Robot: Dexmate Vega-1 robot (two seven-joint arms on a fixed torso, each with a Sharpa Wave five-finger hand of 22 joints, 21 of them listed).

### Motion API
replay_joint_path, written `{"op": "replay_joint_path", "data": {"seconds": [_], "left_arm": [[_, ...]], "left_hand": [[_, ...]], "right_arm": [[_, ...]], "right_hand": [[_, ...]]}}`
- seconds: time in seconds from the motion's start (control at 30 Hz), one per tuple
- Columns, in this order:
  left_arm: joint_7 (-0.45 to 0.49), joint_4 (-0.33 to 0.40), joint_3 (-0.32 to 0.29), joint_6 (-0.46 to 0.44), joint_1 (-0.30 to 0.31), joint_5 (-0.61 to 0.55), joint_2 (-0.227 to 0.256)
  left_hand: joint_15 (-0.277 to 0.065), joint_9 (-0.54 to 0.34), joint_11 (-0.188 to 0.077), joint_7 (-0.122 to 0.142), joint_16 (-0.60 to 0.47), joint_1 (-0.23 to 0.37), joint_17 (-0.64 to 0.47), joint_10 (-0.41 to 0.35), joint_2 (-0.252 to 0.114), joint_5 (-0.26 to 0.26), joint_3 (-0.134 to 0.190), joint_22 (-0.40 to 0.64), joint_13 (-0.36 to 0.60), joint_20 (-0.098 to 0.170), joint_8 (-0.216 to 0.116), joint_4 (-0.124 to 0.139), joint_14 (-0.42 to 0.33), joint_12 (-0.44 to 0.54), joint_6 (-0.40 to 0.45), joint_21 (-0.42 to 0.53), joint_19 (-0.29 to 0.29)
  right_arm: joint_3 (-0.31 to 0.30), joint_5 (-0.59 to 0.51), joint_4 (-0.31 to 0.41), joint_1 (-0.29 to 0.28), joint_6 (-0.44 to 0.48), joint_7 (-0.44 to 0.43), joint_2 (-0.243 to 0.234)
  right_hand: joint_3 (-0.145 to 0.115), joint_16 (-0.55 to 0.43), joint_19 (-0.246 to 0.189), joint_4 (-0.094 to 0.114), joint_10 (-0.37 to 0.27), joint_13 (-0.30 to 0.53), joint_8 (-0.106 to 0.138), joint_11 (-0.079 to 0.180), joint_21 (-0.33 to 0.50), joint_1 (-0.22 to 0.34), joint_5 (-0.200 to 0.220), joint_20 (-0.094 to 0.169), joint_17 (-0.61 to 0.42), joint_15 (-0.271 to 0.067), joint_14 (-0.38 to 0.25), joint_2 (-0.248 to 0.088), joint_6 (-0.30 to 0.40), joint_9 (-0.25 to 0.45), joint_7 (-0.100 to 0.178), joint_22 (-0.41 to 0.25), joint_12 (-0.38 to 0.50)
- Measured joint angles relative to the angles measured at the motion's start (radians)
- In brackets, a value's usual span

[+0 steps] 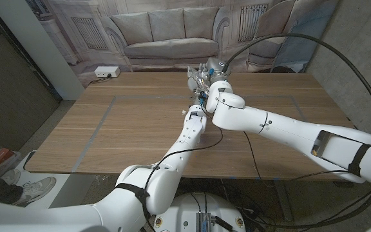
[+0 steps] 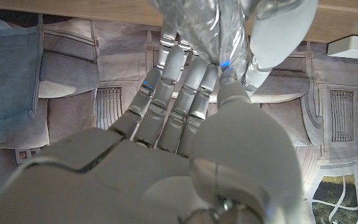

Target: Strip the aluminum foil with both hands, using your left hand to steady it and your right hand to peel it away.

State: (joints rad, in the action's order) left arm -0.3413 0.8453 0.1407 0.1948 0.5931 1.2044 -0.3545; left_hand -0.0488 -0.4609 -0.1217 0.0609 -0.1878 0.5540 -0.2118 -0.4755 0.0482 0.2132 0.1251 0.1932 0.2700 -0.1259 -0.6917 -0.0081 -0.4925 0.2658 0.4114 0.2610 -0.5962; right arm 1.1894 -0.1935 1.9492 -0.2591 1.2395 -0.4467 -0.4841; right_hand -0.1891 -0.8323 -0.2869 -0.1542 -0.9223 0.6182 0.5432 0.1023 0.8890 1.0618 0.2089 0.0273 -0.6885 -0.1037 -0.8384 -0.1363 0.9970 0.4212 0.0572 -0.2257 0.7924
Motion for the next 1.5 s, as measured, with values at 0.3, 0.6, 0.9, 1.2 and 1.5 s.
{"op": "replay_joint_path", "data": {"seconds": [0.3, 0.6, 0.9, 1.2, 1.5], "left_arm": [[-0.068, -0.069, -0.027, -0.061, -0.029, 0.03, -0.005], [-0.062, -0.067, -0.044, -0.101, -0.023, 0.047, -0.016], [-0.06, -0.051, -0.05, -0.145, -0.011, 0.062, -0.017], [-0.11, -0.059, -0.056, -0.189, -0.012, 0.091, -0.017], [-0.117, -0.085, -0.07, -0.223, -0.02, 0.097, -0.023]], "left_hand": [[0.006, 0.048, 0.016, 0.012, 0.0, -0.055, 0.0, 0.028, 0.017, 0.02, -0.038, 0.0, 0.007, -0.023, 0.053, 0.03, 0.029, 0.0, -0.069, -0.002, -0.013], [0.001, 0.08, 0.016, 0.015, -0.006, -0.082, 0.0, -0.013, -0.003, 0.041, -0.057, 0.0, 0.007, -0.022, 0.029, 0.049, 0.004, 0.019, 0.055, -0.002, -0.013], [0.001, 0.14, 0.009, -0.022, -0.006, 0.002, 0.003, -0.058, -0.065, 0.054, -0.017, 0.0, -0.001, -0.017, -0.004, 0.027, -0.013, 0.039, 0.209, -0.006, -0.018], [-0.005, 0.207, 0.031, -0.056, -0.014, 0.211, 0.012, -0.123, -0.2, 0.079, 0.212, -0.011, -0.01, -0.012, 0.023, -0.087, -0.069, 0.049, 0.243, -0.008, -0.074], [-0.01, 0.234, 0.032, -0.061, -0.024, 0.085, 0.004, -0.157, -0.138, 0.029, 0.188, -0.004, -0.007, 0.011, 0.042, -0.033, -0.12, 0.056, 0.255, -0.014, -0.114]], "right_arm": [[0.012, -0.008, -0.007, 0.013, 0.019, 0.008, 0.008], [0.018, -0.01, -0.004, 0.021, 0.033, 0.009, 0.011], [0.017, -0.008, 0.006, 0.021, 0.034, 0.009, 0.007], [0.013, -0.002, 0.011, 0.021, 0.032, 0.009, 0.004], [0.008, 0.004, 0.022, 0.018, 0.03, 0.012, -0.002]], "right_hand": [[0.004, -0.015, 0.0, 0.004, -0.011, 0.005, 0.0, -0.011, 0.017, 0.005, 0.0, 0.0, -0.023, -0.003, -0.007, 0.005, 0.001, 0.012, -0.013, -0.005, 0.013], [0.01, -0.026, 0.0, 0.01, -0.016, 0.01, 0.005, -0.006, 0.035, 0.017, 0.0, 0.0, -0.022, -0.003, -0.013, 0.004, 0.003, 0.02, -0.015, -0.007, 0.015], [0.013, -0.026, 0.0, 0.012, -0.016, 0.007, 0.001, -0.005, 0.051, 0.02, 0.0, 0.0, -0.02, -0.005, -0.016, 0.001, -0.003, 0.009, -0.012, -0.009, 0.015], [0.018, -0.031, 0.0, 0.018, 0.002, -0.016, -0.008, -0.006, 0.062, 0.026, 0.0, 0.0, -0.017, -0.005, -0.016, -0.005, -0.01, -0.005, -0.005, -0.009, -0.005], [0.065, -0.029, 0.01, 0.082, 0.029, -0.061, -0.056, -0.039, 0.089, -0.07, -0.021, -0.033, -0.004, -0.001, 0.0, 0.003, -0.043, -0.043, -0.015, -0.007, -0.05]]}}
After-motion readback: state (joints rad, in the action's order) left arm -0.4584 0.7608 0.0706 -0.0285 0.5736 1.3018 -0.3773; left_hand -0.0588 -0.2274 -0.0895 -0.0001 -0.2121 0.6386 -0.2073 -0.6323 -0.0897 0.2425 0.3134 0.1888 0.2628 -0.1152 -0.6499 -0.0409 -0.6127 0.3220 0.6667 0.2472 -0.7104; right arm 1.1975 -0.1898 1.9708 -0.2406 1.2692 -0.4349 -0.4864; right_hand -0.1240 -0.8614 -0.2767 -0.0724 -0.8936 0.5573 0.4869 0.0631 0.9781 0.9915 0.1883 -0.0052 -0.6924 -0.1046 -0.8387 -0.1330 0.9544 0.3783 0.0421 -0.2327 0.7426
